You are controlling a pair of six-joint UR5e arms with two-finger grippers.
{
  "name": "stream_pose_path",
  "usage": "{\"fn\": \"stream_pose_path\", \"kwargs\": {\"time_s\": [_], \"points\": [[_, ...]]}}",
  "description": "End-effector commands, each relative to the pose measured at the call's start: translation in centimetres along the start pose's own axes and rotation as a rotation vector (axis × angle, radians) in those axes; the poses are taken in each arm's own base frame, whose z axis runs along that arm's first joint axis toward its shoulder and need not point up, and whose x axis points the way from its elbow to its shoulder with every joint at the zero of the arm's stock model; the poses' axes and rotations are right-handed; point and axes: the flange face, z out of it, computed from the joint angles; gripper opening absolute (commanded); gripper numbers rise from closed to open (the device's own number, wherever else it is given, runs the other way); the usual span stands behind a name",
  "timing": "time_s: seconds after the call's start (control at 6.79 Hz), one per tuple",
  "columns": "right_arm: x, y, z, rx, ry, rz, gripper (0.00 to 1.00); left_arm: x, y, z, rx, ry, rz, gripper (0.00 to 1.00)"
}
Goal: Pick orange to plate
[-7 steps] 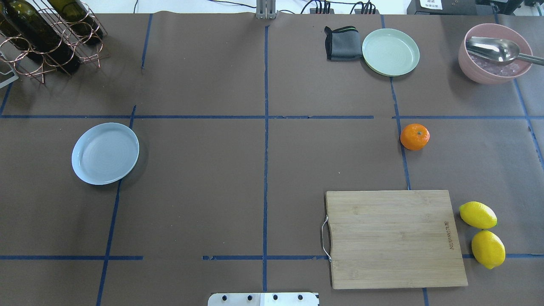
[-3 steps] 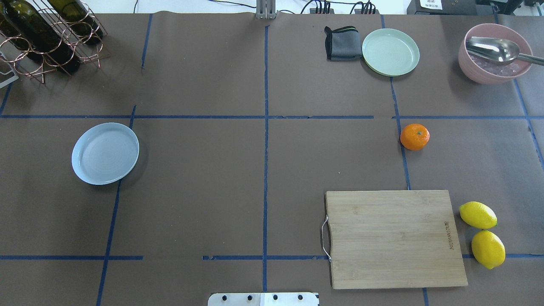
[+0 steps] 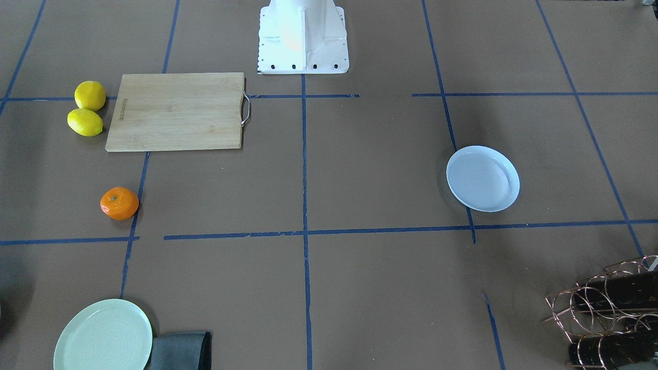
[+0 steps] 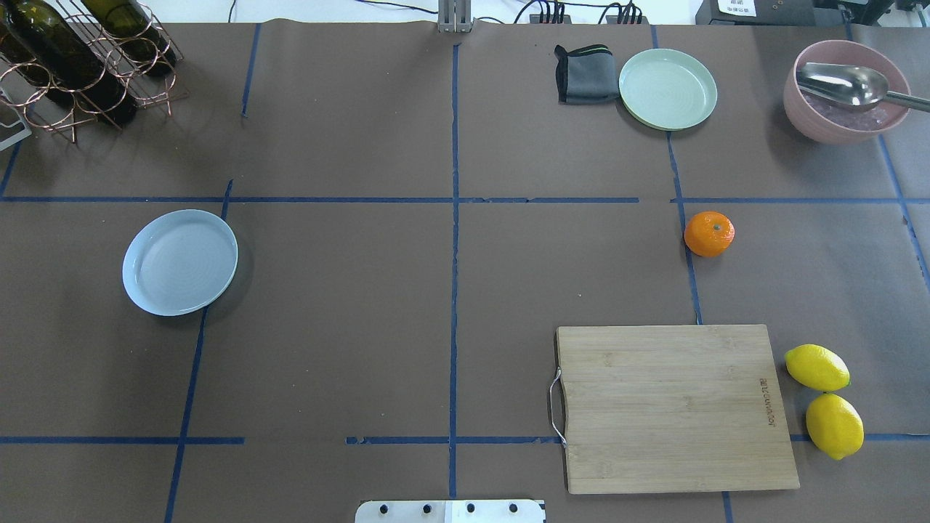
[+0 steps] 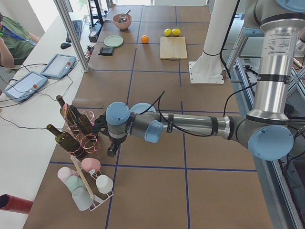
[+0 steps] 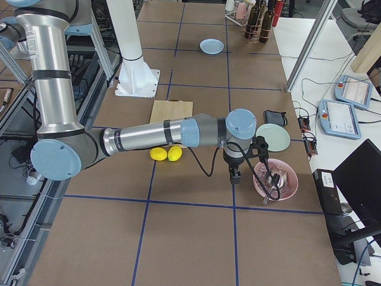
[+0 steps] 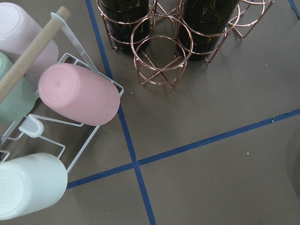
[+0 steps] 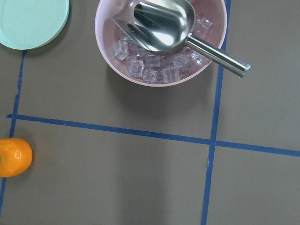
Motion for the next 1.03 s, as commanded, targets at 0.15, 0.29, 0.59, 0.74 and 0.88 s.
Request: {"fn": "stream_pose_path", "kwargs": {"time_s": [0.15, 0.29, 0.59, 0.74, 0.88], "points": [[-0.9, -0.2, 0.8, -0.014, -0.015, -0.014, 1.00, 9.3, -1.5, 5.8, 0.032, 0.062, -0.178, 1.00], [-1.0, -0.2, 0.7, -0.013, -0.016, -0.015, 1.00, 11.8, -1.0, 8.3, 0.068, 0.029, -0.218, 1.00], [-1.6, -0.5, 0.6, -0.010, -0.018, 0.016, 1.00, 15.3, -0.1, 12.1, 0.077, -0.003, -0.277, 1.00], [-2.5, -0.6, 0.5, -0.007, -0.021, 0.013, 1.00, 17.3, 0.4, 14.0, 0.079, -0.012, -0.309, 1.00], [-3.1, -0.6, 1.0, -0.016, -0.023, 0.021, 1.00, 20.1, 1.1, 16.1, 0.091, -0.005, -0.340, 1.00]]}}
